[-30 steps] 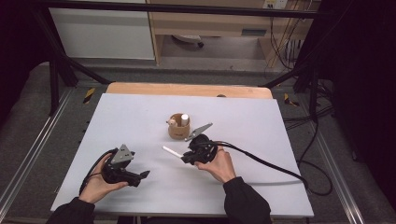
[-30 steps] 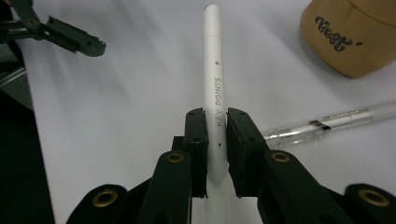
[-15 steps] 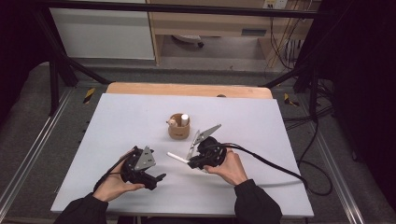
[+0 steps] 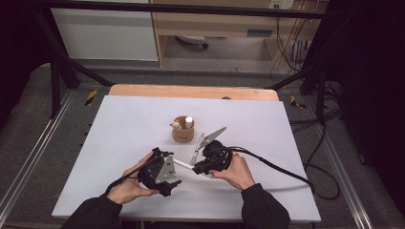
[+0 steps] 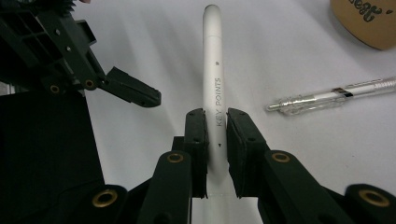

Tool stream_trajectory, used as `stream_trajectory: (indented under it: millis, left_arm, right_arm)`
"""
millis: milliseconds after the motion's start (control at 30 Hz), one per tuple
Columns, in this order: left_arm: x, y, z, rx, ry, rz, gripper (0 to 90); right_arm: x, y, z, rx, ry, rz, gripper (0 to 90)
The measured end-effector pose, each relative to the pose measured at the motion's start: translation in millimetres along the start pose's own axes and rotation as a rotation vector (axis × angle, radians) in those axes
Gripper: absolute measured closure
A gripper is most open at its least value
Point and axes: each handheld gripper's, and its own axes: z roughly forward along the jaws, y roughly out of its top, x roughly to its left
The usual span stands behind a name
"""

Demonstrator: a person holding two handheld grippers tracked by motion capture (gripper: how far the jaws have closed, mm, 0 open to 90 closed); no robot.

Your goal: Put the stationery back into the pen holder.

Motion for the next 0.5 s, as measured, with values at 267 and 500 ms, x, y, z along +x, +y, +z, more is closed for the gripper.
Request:
stream_trajectory:
  millis: [267,500]
  left_arm:
    - [-5.5,10.2,7.5,-0.020,0.017,0.122,16.0]
    - [-10.0,17.2,8.7,-0.010,0.034,0.241,31.8]
  right_arm:
    - [0.3,1.3,-0.8,0.009,0.007,0.009,78.8]
    - [3.8,6.2,-0.6,0.032,0.008,0.011,78.8]
